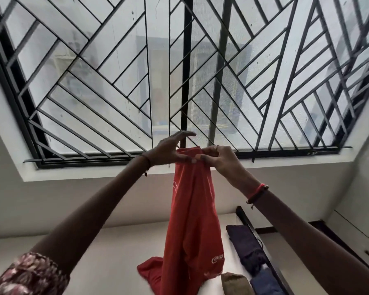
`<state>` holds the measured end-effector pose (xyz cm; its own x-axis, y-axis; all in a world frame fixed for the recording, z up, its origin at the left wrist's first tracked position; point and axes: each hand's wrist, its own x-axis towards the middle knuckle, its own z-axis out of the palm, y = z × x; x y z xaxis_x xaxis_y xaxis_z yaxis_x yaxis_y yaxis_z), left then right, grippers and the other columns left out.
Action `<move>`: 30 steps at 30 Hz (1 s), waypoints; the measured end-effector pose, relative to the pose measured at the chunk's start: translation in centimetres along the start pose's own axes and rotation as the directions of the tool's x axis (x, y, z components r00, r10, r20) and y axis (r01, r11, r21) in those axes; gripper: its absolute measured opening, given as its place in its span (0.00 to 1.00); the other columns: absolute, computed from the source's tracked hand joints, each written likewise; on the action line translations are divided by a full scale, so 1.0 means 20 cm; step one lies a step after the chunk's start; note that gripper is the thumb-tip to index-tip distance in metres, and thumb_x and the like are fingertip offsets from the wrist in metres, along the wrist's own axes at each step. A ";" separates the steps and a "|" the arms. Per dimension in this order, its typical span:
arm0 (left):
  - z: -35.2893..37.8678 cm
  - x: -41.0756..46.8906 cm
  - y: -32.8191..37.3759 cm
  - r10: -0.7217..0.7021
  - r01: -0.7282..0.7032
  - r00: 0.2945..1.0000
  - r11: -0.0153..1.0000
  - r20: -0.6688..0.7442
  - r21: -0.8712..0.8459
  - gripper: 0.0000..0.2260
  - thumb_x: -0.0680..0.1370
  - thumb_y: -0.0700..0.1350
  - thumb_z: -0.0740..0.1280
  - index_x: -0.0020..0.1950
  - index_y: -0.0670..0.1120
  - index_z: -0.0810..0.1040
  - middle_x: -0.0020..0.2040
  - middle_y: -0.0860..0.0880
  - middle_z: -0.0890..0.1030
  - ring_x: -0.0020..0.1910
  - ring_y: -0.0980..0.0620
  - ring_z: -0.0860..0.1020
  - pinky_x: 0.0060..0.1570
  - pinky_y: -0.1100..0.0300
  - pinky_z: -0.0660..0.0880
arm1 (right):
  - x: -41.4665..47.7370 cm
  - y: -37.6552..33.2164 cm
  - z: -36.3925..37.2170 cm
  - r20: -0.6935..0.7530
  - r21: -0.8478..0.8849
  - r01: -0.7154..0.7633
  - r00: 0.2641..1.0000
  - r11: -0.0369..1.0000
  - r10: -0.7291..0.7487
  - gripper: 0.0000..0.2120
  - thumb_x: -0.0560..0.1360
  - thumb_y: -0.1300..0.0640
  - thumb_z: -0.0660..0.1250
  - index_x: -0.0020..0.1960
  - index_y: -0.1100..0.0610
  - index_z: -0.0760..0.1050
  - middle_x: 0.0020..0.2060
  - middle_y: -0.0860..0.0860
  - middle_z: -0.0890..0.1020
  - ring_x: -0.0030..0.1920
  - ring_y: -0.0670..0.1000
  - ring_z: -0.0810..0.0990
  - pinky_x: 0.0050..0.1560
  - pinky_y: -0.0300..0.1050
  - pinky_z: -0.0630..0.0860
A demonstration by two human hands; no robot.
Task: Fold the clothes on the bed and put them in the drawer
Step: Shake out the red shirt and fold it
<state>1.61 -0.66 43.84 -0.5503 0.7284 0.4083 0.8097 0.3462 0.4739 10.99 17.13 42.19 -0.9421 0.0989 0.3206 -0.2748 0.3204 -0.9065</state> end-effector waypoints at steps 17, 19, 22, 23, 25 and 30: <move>-0.09 0.19 0.02 0.155 -0.175 0.983 0.951 0.096 0.254 0.26 0.69 0.62 0.62 0.43 0.38 0.81 0.37 0.45 0.75 0.38 0.48 0.74 0.40 0.56 0.69 | -0.11 0.17 -0.12 0.152 0.025 0.176 0.972 0.984 -0.178 0.22 0.73 0.66 0.69 0.62 0.49 0.68 0.51 0.49 0.79 0.48 0.44 0.78 0.48 0.40 0.76; -0.14 0.19 -0.01 0.176 -0.164 0.984 0.934 -0.010 0.319 0.26 0.70 0.63 0.60 0.45 0.40 0.81 0.39 0.44 0.77 0.40 0.48 0.74 0.42 0.55 0.68 | -0.15 0.29 -0.16 0.216 -0.067 0.186 0.962 0.980 -0.167 0.28 0.73 0.69 0.68 0.65 0.44 0.68 0.53 0.48 0.78 0.47 0.41 0.77 0.47 0.36 0.75; -0.24 0.19 -0.03 0.161 -0.121 0.979 0.951 -0.124 0.283 0.23 0.71 0.60 0.61 0.45 0.42 0.82 0.38 0.45 0.76 0.38 0.54 0.73 0.38 0.59 0.69 | -0.22 0.48 -0.22 0.225 -0.210 0.188 0.964 0.959 -0.139 0.33 0.71 0.73 0.67 0.65 0.41 0.69 0.59 0.47 0.77 0.49 0.40 0.78 0.48 0.34 0.75; -0.28 0.20 -0.02 0.156 -0.112 0.973 0.963 -0.168 0.247 0.19 0.72 0.59 0.63 0.44 0.44 0.82 0.37 0.49 0.74 0.36 0.60 0.72 0.36 0.61 0.68 | -0.23 0.53 -0.23 0.210 -0.265 0.201 0.967 0.943 -0.147 0.34 0.70 0.75 0.66 0.65 0.41 0.70 0.60 0.47 0.77 0.50 0.37 0.77 0.49 0.34 0.75; -0.34 0.21 0.02 0.122 -0.085 0.968 0.982 -0.220 0.167 0.13 0.73 0.52 0.66 0.47 0.44 0.83 0.36 0.54 0.70 0.34 0.65 0.73 0.33 0.72 0.64 | -0.25 0.63 -0.23 0.145 -0.408 0.231 0.972 0.883 -0.187 0.33 0.68 0.74 0.65 0.60 0.40 0.71 0.55 0.49 0.80 0.49 0.32 0.76 0.48 0.29 0.73; -0.44 0.25 0.11 0.057 -0.055 0.977 0.998 -0.205 0.014 0.22 0.68 0.57 0.67 0.56 0.44 0.80 0.42 0.48 0.75 0.37 0.64 0.74 0.37 0.71 0.68 | -0.24 0.74 -0.24 0.008 -0.637 0.270 0.939 0.722 -0.344 0.10 0.68 0.69 0.64 0.47 0.62 0.78 0.46 0.56 0.82 0.39 0.51 0.80 0.36 0.47 0.79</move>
<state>-1.21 -1.54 53.77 -0.5337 0.6100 0.5858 0.8415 0.3142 0.4395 12.42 25.88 28.48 -0.7917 -0.0247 0.6104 -0.3297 0.8585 -0.3928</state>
